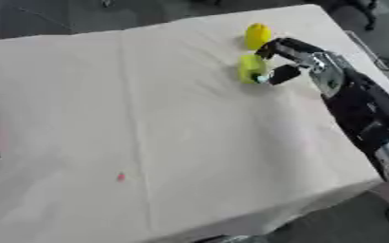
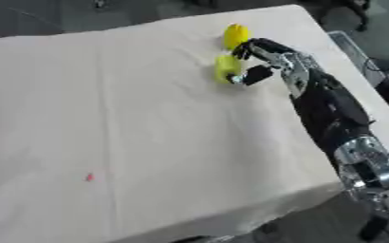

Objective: Pick up the objects with one hand, pass them to the other hand, and then place them into the box on the other side of the table.

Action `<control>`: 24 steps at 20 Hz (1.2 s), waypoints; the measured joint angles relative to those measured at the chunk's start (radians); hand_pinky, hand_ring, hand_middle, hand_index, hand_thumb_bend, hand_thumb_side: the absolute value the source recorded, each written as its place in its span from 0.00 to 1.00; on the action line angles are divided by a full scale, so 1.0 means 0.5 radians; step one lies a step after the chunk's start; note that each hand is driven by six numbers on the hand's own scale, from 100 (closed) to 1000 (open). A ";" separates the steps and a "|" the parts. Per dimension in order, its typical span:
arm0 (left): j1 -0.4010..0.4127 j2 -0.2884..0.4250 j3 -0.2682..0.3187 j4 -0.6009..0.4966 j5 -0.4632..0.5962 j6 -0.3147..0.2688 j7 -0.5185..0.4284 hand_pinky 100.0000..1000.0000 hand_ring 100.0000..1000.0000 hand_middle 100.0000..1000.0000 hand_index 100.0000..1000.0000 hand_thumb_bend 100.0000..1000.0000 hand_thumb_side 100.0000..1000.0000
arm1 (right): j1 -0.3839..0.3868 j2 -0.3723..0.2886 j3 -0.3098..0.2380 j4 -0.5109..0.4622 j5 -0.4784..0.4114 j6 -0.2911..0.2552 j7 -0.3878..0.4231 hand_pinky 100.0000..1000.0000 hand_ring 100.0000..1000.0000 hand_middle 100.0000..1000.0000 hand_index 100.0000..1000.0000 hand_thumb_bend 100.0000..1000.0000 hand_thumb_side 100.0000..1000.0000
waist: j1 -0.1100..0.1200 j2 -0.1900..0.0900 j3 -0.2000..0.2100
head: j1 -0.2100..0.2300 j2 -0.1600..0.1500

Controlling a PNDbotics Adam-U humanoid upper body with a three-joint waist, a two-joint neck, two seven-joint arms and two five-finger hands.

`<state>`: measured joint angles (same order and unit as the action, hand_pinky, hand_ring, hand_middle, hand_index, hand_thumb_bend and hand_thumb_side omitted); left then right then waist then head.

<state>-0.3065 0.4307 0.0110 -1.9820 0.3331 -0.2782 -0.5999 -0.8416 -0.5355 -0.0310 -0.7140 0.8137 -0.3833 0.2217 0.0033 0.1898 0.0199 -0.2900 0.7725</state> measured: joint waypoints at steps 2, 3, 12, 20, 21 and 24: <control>0.003 0.000 0.000 0.000 -0.006 0.005 -0.004 1.00 0.79 0.67 0.95 0.00 0.53 | 0.018 0.009 0.013 -0.062 0.001 -0.015 -0.083 0.83 0.61 0.45 0.52 0.18 0.28 | -0.001 0.000 0.000 | 0.001 0.000; 0.005 0.000 0.000 0.000 -0.008 0.009 -0.004 1.00 0.79 0.67 0.95 0.00 0.53 | 0.028 0.009 0.023 -0.109 0.000 -0.030 -0.128 0.82 0.59 0.44 0.51 0.16 0.27 | -0.001 0.000 -0.001 | 0.004 0.000; 0.031 0.028 -0.029 0.028 -0.023 0.127 0.028 1.00 0.79 0.67 0.95 0.00 0.55 | 0.280 0.069 0.267 -1.106 -0.212 -0.165 -0.459 0.79 0.55 0.42 0.49 0.14 0.29 | 0.005 0.000 -0.010 | 0.267 0.000; -0.025 0.111 -0.210 0.259 0.096 0.292 -0.109 1.00 0.83 0.72 0.97 0.00 0.72 | 0.468 0.273 0.571 -2.185 -0.368 -0.159 -0.629 0.76 0.56 0.44 0.50 0.11 0.28 | 0.017 0.000 -0.031 | 0.581 0.000; -0.033 0.111 -0.239 0.289 0.129 0.319 -0.137 1.00 0.83 0.72 0.98 0.00 0.73 | 0.469 0.303 0.601 -2.259 -0.360 -0.168 -0.643 0.75 0.56 0.44 0.50 0.11 0.29 | 0.017 0.000 -0.037 | 0.598 0.000; -0.067 0.126 -0.330 0.360 0.203 0.400 -0.220 1.00 0.83 0.72 0.98 0.00 0.77 | 0.467 0.372 0.699 -2.403 -0.331 -0.204 -0.658 0.75 0.56 0.44 0.50 0.10 0.29 | 0.016 0.000 -0.040 | 0.632 0.000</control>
<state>-0.3399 0.4935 -0.1541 -1.8022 0.4349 -0.0784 -0.7098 -0.6080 -0.3493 0.3184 -1.9156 0.6482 -0.4855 -0.1074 0.0112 0.1896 0.0000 0.0258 0.7724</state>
